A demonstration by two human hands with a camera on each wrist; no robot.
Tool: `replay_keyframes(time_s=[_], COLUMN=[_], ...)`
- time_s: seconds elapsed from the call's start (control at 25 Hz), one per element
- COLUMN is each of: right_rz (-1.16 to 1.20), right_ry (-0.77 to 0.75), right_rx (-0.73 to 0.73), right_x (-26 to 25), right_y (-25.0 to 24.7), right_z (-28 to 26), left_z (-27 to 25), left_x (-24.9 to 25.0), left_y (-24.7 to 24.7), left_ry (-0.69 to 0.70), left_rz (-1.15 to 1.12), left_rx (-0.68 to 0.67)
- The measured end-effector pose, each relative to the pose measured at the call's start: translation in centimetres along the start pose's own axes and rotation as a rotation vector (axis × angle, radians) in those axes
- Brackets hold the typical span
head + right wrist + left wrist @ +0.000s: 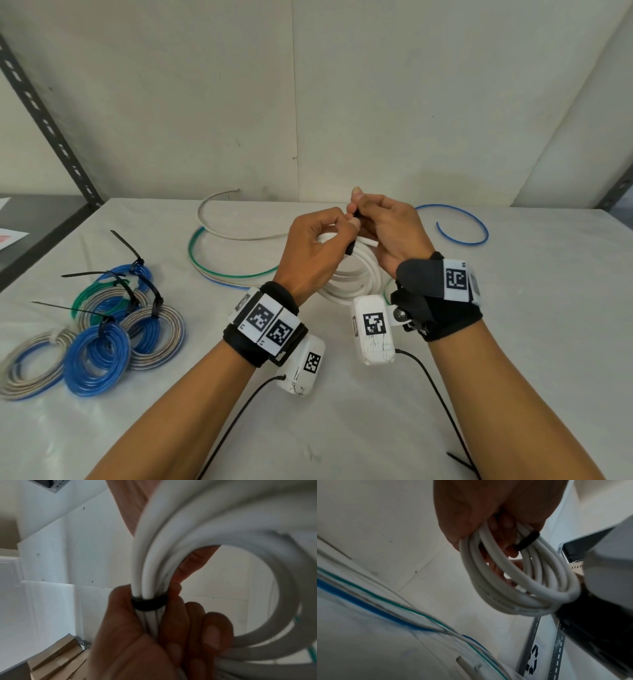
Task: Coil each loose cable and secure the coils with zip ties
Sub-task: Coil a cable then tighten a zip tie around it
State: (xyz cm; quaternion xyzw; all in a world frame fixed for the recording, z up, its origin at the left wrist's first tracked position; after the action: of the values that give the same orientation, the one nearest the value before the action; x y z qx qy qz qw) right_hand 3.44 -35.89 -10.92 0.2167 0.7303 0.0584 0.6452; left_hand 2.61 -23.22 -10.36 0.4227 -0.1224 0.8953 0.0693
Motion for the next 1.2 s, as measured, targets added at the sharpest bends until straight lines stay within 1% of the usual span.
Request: replay_keyframes(time_s=[0.12, 0.2, 0.24, 0.28, 0.32, 0.36, 0.4, 0.44, 0.56, 0.6, 0.68, 0.76, 0.84, 0.88, 0.92, 0.96, 1.04, 1.08, 1.12, 1.16, 1.2], right_rz=[-0.035, -0.185, -0.295, -0.475, -0.705, -0.915, -1.042, -1.068, -1.010, -1.016, -0.987, -0.973, -1.090, -1.112, -1.079, -0.990, -0.772, -0.727, -0.701, -0.674, -0.663], right_ry=[-0.069, -0.083, -0.125, -0.238, -0.407, -0.574, -0.691, -0.745, -0.749, -0.733, -0.631, -0.534, -0.521, -0.496, -0.427, -0.303, -0.004, 0.085, 0.132, 0.140, 0.105], right_rx=[0.051, 0.073, 0.074, 0.077, 0.089, 0.097, 0.115, 0.132, 0.120, 0.107, 0.080, 0.089, 0.102, 0.068, -0.003, -0.107, -0.323, -0.408, -0.463, -0.478, -0.452], right_x=[-0.5, -0.6, -0.5, -0.4, -0.3, 0.1, 0.7, 0.9, 0.7, 0.5, -0.3, -1.1, -1.2, -1.0, -0.7, -0.2, 0.4, 0.5, 0.4, 0.3, 0.0], right_y=[0.7, 1.2, 1.7, 2.4, 3.1, 4.2, 4.8, 5.3, 6.3, 6.8, 7.9, 8.6, 9.8, 10.6, 11.3, 12.1, 13.1, 13.3, 13.4, 13.4, 13.4], right_z=[-0.1, -0.6, -1.1, -1.7, -2.5, -3.2, -3.6, -3.7, -3.4, -3.3, -3.1, -3.1, -3.5, -4.0, -4.1, -4.5, -5.7, -6.2, -6.8, -7.1, -7.2], left_z=[1.0, 1.4, 1.4, 1.2, 1.0, 0.9, 0.6, 0.5, -0.2, -0.5, -1.4, -2.9, -4.4, -5.0, -5.3, -5.8, -6.5, -6.8, -7.0, -7.1, -7.0], left_x=[-0.3, -0.9, -1.3, -1.7, -2.0, -2.1, -2.0, -1.7, -1.1, -0.9, -0.1, 0.3, 0.9, 1.2, 1.3, 1.6, 2.0, 2.2, 2.4, 2.6, 3.0], left_y=[-1.2, -2.5, -3.3, -4.1, -4.6, -5.1, -5.3, -5.5, -6.3, -6.6, -7.5, -9.0, -11.0, -12.1, -13.2, -14.2, -16.1, -16.9, -17.6, -18.1, -18.3], left_ry=[-0.050, -0.126, -0.186, -0.247, -0.292, -0.318, -0.335, -0.346, -0.403, -0.405, -0.374, -0.355, -0.352, -0.365, -0.388, -0.411, -0.441, -0.443, -0.436, -0.424, -0.403], left_rz=[-0.054, -0.087, -0.105, -0.134, -0.162, -0.184, -0.200, -0.213, -0.259, -0.292, -0.313, -0.234, -0.215, -0.242, -0.270, -0.284, -0.262, -0.238, -0.209, -0.167, -0.108], left_rx=[0.079, 0.194, 0.272, 0.346, 0.399, 0.429, 0.435, 0.443, 0.463, 0.453, 0.386, 0.308, 0.266, 0.262, 0.276, 0.303, 0.349, 0.368, 0.381, 0.385, 0.383])
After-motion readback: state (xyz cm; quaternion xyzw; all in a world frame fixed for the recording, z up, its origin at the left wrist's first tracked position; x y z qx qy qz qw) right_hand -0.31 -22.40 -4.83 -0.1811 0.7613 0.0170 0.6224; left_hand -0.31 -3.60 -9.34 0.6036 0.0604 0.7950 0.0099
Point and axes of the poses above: each hand's wrist, its own z-axis towards the middle knuckle, its own y-axis out of the palm, x = y × z, the point moved 5 cm from there along z, towards the middle knuckle, and after that the axes turned 10 degrees about y, right-handed, at the moved point
